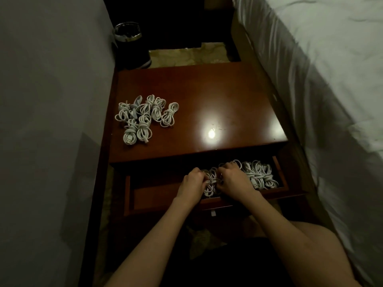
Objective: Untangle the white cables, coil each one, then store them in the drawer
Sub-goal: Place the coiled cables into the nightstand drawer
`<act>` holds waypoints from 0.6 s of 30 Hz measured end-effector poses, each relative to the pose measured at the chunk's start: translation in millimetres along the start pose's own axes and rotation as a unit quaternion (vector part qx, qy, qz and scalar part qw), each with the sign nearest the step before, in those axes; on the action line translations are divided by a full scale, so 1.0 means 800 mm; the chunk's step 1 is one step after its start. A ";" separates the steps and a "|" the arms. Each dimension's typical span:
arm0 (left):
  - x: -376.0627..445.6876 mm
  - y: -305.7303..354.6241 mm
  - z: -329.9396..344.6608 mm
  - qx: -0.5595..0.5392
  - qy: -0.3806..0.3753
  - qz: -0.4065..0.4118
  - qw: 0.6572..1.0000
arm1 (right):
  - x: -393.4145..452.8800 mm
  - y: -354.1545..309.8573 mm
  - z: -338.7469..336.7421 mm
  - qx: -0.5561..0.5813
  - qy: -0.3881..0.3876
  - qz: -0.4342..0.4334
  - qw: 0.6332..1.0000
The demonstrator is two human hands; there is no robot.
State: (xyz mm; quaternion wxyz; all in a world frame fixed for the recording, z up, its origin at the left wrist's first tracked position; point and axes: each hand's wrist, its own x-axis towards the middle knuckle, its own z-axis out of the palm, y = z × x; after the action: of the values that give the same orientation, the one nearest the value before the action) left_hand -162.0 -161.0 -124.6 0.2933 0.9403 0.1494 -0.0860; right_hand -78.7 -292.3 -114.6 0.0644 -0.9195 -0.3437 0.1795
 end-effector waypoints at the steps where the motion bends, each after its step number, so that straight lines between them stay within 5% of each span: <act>1: 0.001 0.002 0.002 -0.003 0.001 0.001 1.000 | -0.001 0.002 -0.001 -0.004 -0.005 0.002 1.000; 8: -0.004 -0.020 -0.030 -0.029 0.025 0.009 0.999 | 0.003 -0.025 -0.036 0.042 0.027 -0.003 0.999; 18: 0.000 -0.105 -0.175 -0.039 0.265 -0.027 0.963 | 0.090 -0.159 -0.104 0.153 0.095 -0.100 0.979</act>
State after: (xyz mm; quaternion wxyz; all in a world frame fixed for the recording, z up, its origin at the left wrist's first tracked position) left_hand -179.3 -14.3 -54.7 0.2775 0.9130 0.2503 0.1639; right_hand -75.0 -148.6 -26.8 0.2542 -0.8728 -0.3942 0.1346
